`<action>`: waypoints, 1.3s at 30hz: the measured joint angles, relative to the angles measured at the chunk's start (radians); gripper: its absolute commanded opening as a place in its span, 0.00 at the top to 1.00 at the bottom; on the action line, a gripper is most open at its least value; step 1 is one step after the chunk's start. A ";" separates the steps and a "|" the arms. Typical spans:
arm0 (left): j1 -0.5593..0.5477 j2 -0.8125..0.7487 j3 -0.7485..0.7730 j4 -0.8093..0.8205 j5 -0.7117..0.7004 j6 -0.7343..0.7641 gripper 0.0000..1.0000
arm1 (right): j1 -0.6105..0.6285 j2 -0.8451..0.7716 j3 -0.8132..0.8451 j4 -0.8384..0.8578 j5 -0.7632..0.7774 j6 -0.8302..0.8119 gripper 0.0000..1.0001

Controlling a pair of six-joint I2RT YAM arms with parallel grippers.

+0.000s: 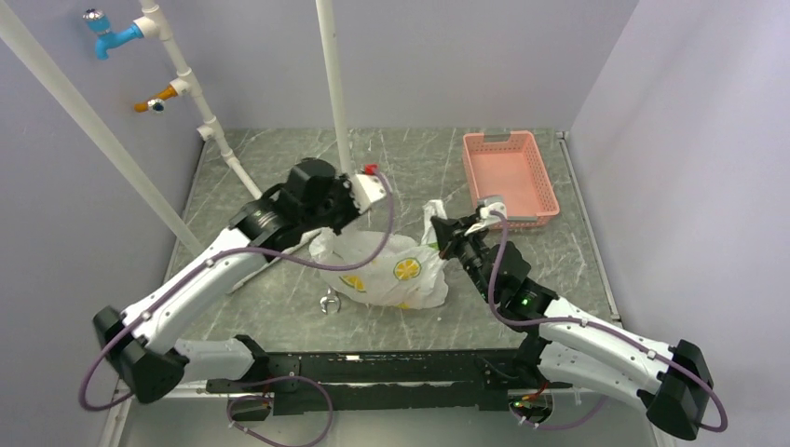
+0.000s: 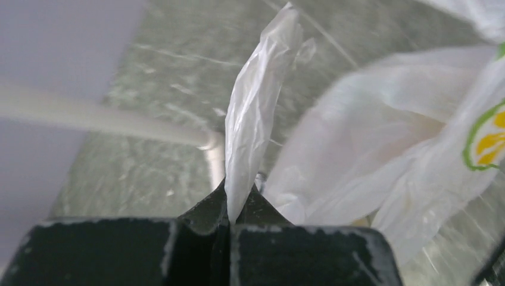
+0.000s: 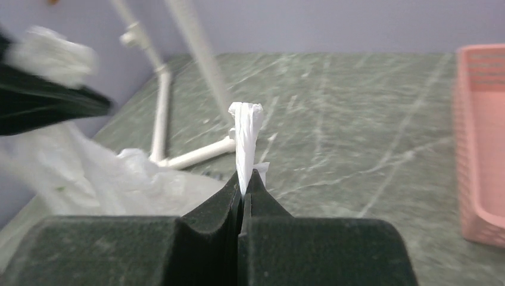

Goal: Take the fake fruits out of the plastic bag

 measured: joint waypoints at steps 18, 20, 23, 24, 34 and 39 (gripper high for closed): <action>0.245 -0.059 -0.109 0.694 -0.246 -0.592 1.00 | -0.356 0.277 0.285 0.069 0.077 0.049 1.00; 0.254 -0.056 -0.129 0.727 -0.229 -0.597 1.00 | -0.358 0.284 0.285 0.073 0.060 0.041 1.00; 0.261 -0.061 -0.181 0.768 -0.204 -0.599 1.00 | -0.358 0.288 0.277 0.072 0.035 0.041 1.00; 0.264 -0.066 -0.208 0.786 -0.192 -0.599 1.00 | -0.358 0.285 0.265 0.072 0.025 0.045 1.00; 0.260 -0.259 -0.531 0.864 -0.132 -0.640 1.00 | -0.349 0.132 0.174 -0.236 -0.102 0.169 0.54; 0.159 -0.350 -0.589 0.893 -0.195 -0.593 1.00 | -0.348 0.056 0.200 -0.484 -0.204 0.159 0.28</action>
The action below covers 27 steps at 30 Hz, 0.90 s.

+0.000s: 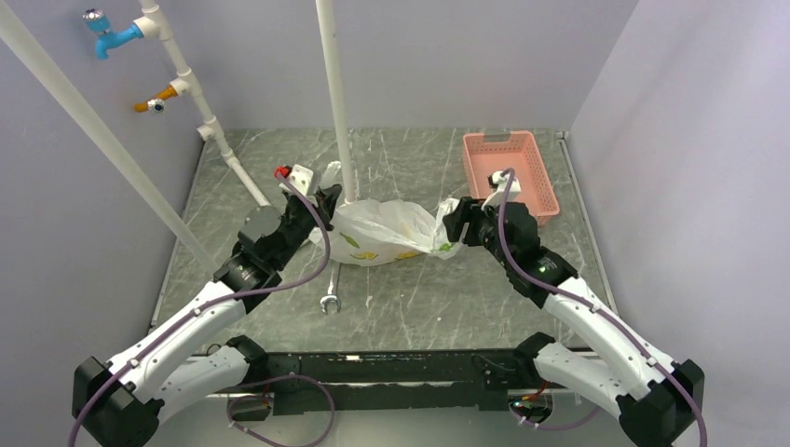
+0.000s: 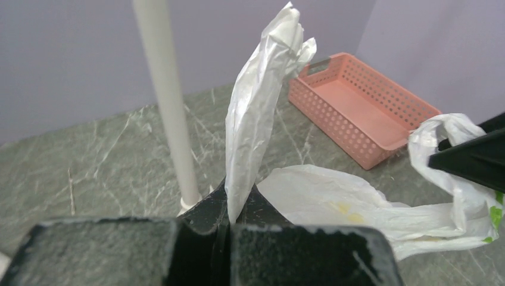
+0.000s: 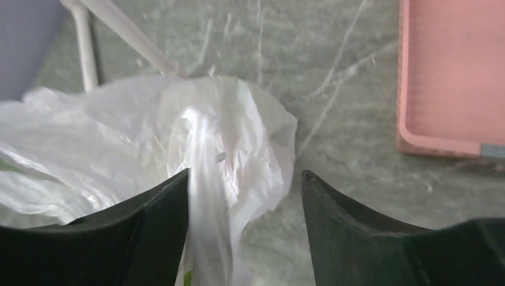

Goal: Take the fake fruits out of the plastic bag

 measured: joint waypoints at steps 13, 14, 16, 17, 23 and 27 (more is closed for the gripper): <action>-0.074 -0.024 -0.007 0.039 -0.080 0.038 1.00 | 0.003 0.137 0.565 -0.521 -0.074 -0.159 0.04; -0.074 -0.024 -0.007 0.041 -0.080 0.039 1.00 | 0.004 0.151 0.607 -0.527 -0.096 -0.177 0.02; -0.074 -0.024 -0.007 0.042 -0.080 0.039 1.00 | 0.012 0.198 0.685 -0.530 -0.137 -0.211 0.02; -0.074 -0.024 -0.007 0.042 -0.080 0.039 1.00 | 0.020 0.223 0.716 -0.529 -0.150 -0.224 0.02; -0.074 -0.024 -0.007 0.042 -0.080 0.037 1.00 | 0.065 0.404 0.805 -0.527 -0.296 -0.365 0.26; -0.075 -0.018 -0.007 0.044 -0.079 0.032 1.00 | 0.131 0.554 0.840 -0.527 -0.383 -0.489 0.30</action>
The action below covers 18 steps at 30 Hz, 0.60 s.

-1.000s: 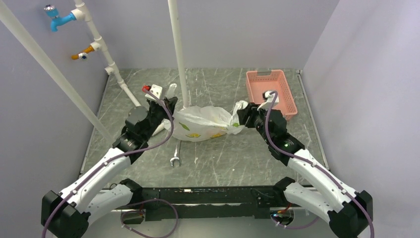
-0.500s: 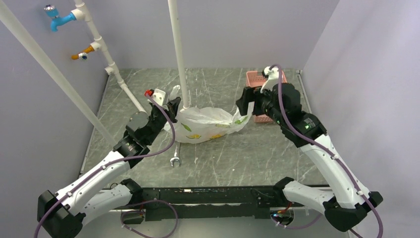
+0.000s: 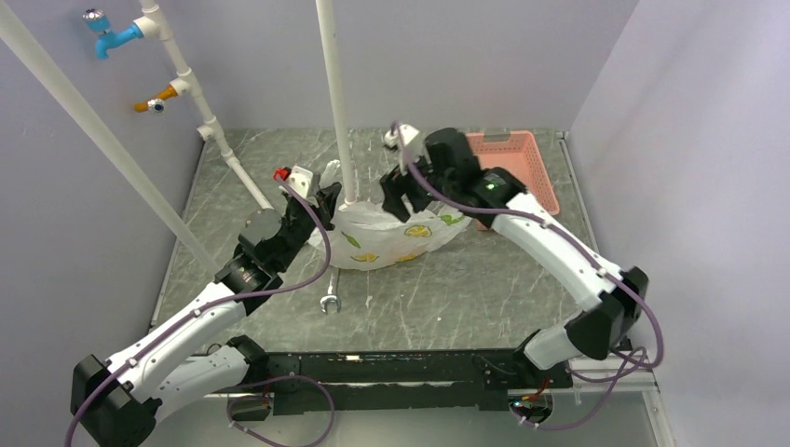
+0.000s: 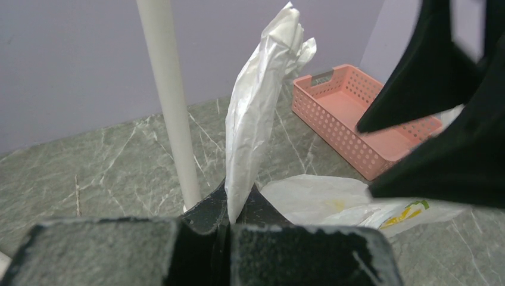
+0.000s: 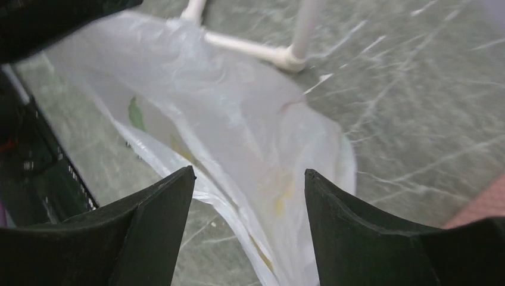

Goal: Take the fake fruits out of the plastic bag

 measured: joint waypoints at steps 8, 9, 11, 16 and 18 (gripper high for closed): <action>-0.001 0.011 0.000 0.004 0.003 0.002 1.00 | 0.050 0.068 -0.087 0.068 -0.109 -0.103 0.30; -0.001 0.012 0.000 0.005 0.002 0.002 1.00 | 0.055 0.071 -0.082 0.074 -0.110 -0.111 0.32; -0.001 0.015 0.000 0.004 0.003 0.003 1.00 | 0.067 0.075 -0.081 0.091 -0.103 -0.123 0.37; -0.001 0.015 0.000 0.005 0.005 0.004 1.00 | 0.088 0.092 -0.081 0.116 -0.070 -0.142 0.42; -0.001 0.013 0.000 0.005 0.004 0.005 1.00 | 0.089 0.100 -0.081 0.120 -0.063 -0.151 0.50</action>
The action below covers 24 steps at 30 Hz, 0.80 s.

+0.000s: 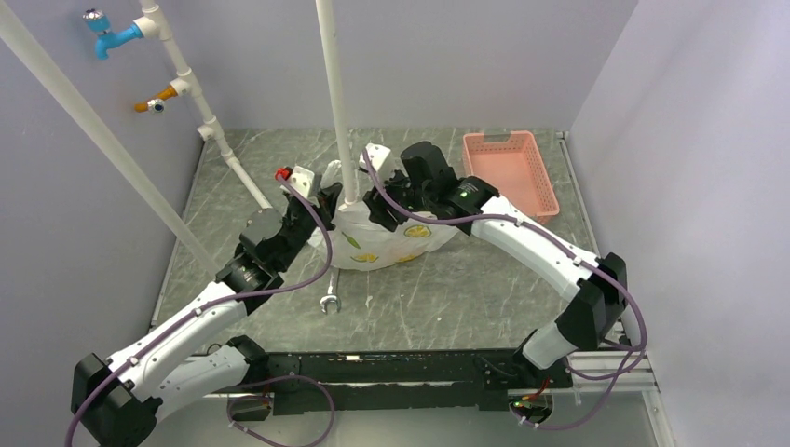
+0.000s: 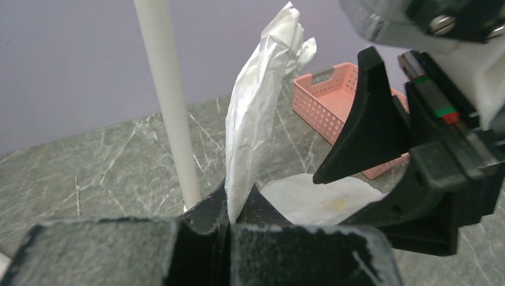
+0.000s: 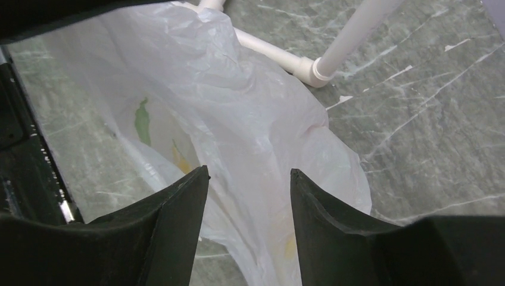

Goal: Take the fake fruits out of the plastic bag

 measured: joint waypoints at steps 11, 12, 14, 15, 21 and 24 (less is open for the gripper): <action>0.000 -0.008 0.000 0.000 -0.005 0.004 1.00 | 0.043 0.072 0.007 -0.009 0.079 -0.062 1.00; 0.000 -0.008 0.000 0.000 -0.008 0.004 1.00 | 0.049 0.072 0.013 -0.010 0.084 -0.061 1.00; -0.001 -0.013 0.000 -0.010 -0.024 -0.006 0.85 | 0.056 0.072 0.018 -0.003 0.091 -0.058 1.00; -0.002 -0.017 0.002 -0.026 -0.036 -0.015 0.70 | 0.056 0.072 0.018 0.003 0.095 -0.052 1.00; -0.002 -0.078 0.038 -0.225 -0.097 -0.182 0.23 | 0.055 0.036 -0.038 0.071 0.100 -0.008 1.00; -0.002 -0.179 0.031 -0.304 -0.098 -0.302 0.18 | 0.055 0.000 -0.068 0.098 0.100 0.014 1.00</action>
